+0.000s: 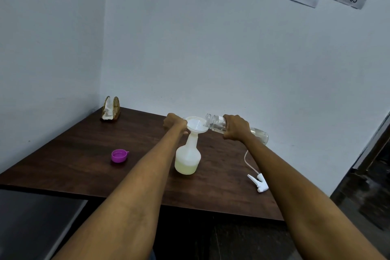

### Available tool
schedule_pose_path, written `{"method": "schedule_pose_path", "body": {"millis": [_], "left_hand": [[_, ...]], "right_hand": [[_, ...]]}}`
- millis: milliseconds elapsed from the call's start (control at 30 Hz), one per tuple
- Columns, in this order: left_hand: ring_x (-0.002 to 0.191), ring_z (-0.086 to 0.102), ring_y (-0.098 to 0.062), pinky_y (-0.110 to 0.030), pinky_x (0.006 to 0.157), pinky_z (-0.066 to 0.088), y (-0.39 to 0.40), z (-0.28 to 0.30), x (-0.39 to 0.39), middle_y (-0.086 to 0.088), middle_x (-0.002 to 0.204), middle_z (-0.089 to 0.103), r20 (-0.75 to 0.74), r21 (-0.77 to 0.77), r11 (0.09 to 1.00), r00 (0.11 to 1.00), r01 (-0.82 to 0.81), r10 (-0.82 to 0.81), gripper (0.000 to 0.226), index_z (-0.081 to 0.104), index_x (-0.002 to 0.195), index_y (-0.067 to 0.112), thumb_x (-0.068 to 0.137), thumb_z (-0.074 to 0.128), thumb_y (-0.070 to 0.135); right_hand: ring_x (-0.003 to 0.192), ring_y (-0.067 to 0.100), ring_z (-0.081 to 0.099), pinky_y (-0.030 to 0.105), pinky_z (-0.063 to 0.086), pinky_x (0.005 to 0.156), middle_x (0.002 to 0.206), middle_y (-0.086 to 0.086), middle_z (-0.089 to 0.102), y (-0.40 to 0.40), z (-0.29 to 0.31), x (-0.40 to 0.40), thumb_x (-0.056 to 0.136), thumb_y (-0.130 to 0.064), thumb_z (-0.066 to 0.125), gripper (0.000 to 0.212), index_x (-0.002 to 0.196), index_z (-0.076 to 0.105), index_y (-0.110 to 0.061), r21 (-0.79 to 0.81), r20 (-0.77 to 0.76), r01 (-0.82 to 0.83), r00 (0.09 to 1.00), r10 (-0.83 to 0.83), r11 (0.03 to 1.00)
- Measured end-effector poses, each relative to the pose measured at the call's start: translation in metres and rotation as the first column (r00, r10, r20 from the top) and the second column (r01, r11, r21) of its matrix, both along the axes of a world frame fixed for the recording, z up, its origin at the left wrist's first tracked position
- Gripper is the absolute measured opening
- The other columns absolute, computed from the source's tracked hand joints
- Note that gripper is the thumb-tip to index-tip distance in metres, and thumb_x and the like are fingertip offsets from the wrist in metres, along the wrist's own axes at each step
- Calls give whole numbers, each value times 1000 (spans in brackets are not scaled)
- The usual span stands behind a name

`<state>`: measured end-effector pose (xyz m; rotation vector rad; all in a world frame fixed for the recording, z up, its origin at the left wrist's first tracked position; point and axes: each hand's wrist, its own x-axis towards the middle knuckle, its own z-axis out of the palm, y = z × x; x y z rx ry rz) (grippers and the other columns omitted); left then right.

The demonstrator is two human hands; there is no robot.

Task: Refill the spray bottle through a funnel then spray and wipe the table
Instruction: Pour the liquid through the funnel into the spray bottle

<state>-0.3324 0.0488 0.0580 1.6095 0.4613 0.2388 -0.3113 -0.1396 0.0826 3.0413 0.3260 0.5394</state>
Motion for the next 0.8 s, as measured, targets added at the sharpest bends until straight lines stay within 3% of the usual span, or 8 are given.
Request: {"method": "schedule_pose_path", "body": {"millis": [267, 600, 800], "left_hand": [[89, 73, -35, -33, 55, 57, 1, 1, -5, -25, 107, 69, -8, 19, 1000, 1000, 9, -8, 13, 65, 99, -9, 89, 58, -8], [92, 72, -36, -39, 75, 61, 0, 1, -4, -27, 109, 68, 2, 2, 1000, 1000, 6, -6, 21, 64, 107, -12, 88, 57, -9], [93, 72, -36, -39, 75, 61, 0, 2, -4, -27, 110, 68, 3, 6, 1000, 1000, 8, -8, 21, 65, 107, -13, 88, 56, -10]], "right_hand": [[73, 22, 48, 27, 33, 61, 88, 6, 62, -3, 2, 2, 73, -19, 67, 25, 87, 47, -15, -42, 26, -4, 1000, 5, 999], [72, 20, 48, 27, 34, 61, 90, 6, 64, -3, 1, 3, 72, -18, 68, 28, 96, 55, -12, -62, 33, 1, 999, 1, 998], [71, 20, 48, 27, 34, 60, 91, 7, 65, -3, 4, 3, 72, -17, 67, 29, 98, 55, -11, -78, 40, 7, 999, -4, 997]]}}
